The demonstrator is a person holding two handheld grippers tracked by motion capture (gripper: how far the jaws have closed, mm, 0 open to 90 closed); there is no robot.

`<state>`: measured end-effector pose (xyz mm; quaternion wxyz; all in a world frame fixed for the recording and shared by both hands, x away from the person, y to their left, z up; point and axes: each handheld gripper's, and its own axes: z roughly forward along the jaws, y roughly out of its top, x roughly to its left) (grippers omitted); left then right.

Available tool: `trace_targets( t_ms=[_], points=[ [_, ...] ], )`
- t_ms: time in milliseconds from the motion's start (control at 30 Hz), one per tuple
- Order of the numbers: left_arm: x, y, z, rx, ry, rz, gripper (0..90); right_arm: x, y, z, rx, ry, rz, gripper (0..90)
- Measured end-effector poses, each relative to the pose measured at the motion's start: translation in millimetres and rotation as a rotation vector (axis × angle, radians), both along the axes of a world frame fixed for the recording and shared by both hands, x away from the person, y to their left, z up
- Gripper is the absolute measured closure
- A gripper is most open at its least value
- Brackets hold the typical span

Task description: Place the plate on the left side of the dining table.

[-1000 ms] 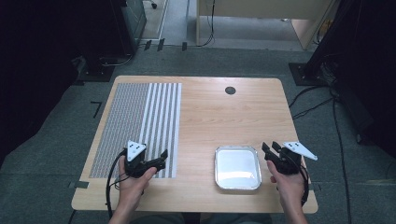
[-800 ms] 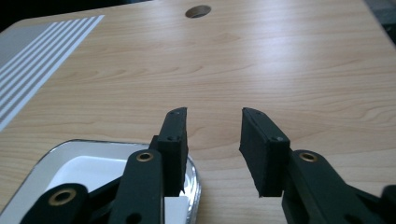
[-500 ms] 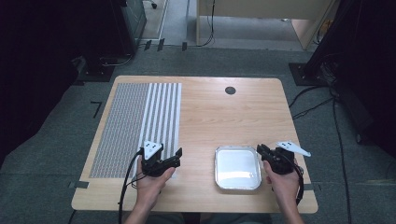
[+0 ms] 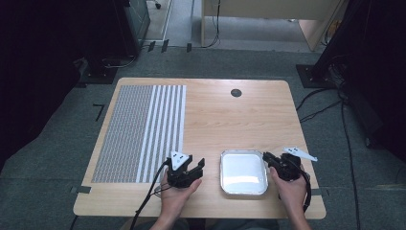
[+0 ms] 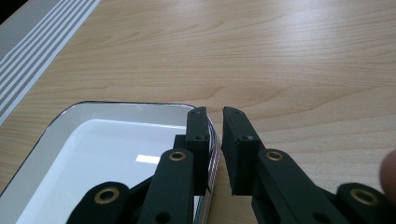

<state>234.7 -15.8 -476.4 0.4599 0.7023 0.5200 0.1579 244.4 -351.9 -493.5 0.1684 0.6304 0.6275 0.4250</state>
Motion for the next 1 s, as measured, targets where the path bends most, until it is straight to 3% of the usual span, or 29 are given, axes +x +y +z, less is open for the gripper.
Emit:
trace_targets(
  t_ms=[233, 367, 567, 733, 900, 1000],
  points=[
    [-10.8, -24.6, -7.7, 0.0, 0.01, -0.057, 58.2, 1.1, 0.0, -1.3, -0.003, 0.023, -0.008, 83.3],
    [-16.7, -36.0, -10.1, 0.016, -0.001, -0.079, 65.1, 1.7, -2.7, -3.2, 0.026, 0.038, -0.006, 85.0],
    [-20.0, -48.0, -16.4, 0.022, 0.021, -0.113, 69.6, 1.8, -0.1, -4.9, 0.031, 0.056, -0.001, 87.7],
    [-25.4, -62.3, -25.7, 0.048, 0.046, -0.17, 75.8, 2.2, -4.8, -5.7, 0.1, 0.079, -0.016, 89.8],
    [-24.3, -64.9, -30.2, 0.065, 0.058, -0.163, 75.9, 1.3, -7.5, -5.8, 0.147, 0.093, -0.034, 90.0],
    [-23.8, -66.2, -29.9, 0.072, 0.055, -0.156, 76.7, -1.6, -8.1, -2.2, 0.148, 0.078, -0.035, 90.0]
  ],
)
